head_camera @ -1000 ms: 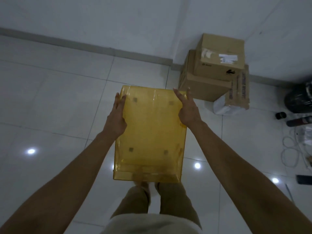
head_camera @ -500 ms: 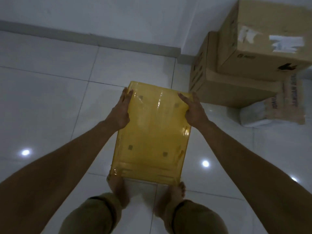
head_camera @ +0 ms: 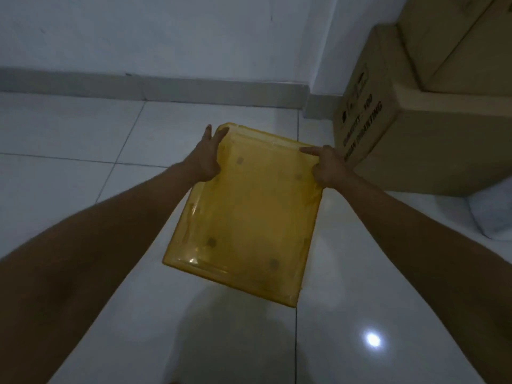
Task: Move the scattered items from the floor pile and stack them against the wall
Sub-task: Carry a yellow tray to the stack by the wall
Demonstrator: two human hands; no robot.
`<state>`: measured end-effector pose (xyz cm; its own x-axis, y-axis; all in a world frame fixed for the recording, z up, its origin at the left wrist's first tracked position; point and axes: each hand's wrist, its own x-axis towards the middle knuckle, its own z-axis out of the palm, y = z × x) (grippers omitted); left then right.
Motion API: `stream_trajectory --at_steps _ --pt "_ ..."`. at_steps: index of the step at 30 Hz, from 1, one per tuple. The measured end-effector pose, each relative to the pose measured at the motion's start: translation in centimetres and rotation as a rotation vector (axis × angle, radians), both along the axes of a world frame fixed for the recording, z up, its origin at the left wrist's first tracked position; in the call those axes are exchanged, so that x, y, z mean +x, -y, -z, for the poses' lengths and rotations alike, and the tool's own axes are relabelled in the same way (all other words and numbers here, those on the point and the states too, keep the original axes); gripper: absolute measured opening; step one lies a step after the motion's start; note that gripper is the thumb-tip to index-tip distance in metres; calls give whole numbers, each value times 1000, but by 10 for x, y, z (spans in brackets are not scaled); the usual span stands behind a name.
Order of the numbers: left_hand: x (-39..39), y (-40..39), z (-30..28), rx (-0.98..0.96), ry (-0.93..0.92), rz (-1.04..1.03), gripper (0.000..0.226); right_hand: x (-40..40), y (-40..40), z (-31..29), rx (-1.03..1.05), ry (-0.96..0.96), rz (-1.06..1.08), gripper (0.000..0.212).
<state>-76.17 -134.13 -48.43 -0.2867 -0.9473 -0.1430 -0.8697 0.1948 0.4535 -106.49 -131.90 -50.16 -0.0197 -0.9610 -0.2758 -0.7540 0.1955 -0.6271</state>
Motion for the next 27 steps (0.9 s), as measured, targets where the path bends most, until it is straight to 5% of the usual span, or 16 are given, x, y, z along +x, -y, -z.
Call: stream_trajectory --at_steps 11,17,22,27 --pt "-38 -40 20 -70 304 -6 78 -2 -11 28 10 -49 192 57" --pt "-69 -80 26 -82 437 178 59 -10 -29 21 -224 -473 -220 44" --pt "-106 -107 3 100 229 337 68 -15 -49 9 -243 -573 -472 39" --pt "-138 -126 1 188 361 578 85 -16 -66 5 -199 -647 -502 37"
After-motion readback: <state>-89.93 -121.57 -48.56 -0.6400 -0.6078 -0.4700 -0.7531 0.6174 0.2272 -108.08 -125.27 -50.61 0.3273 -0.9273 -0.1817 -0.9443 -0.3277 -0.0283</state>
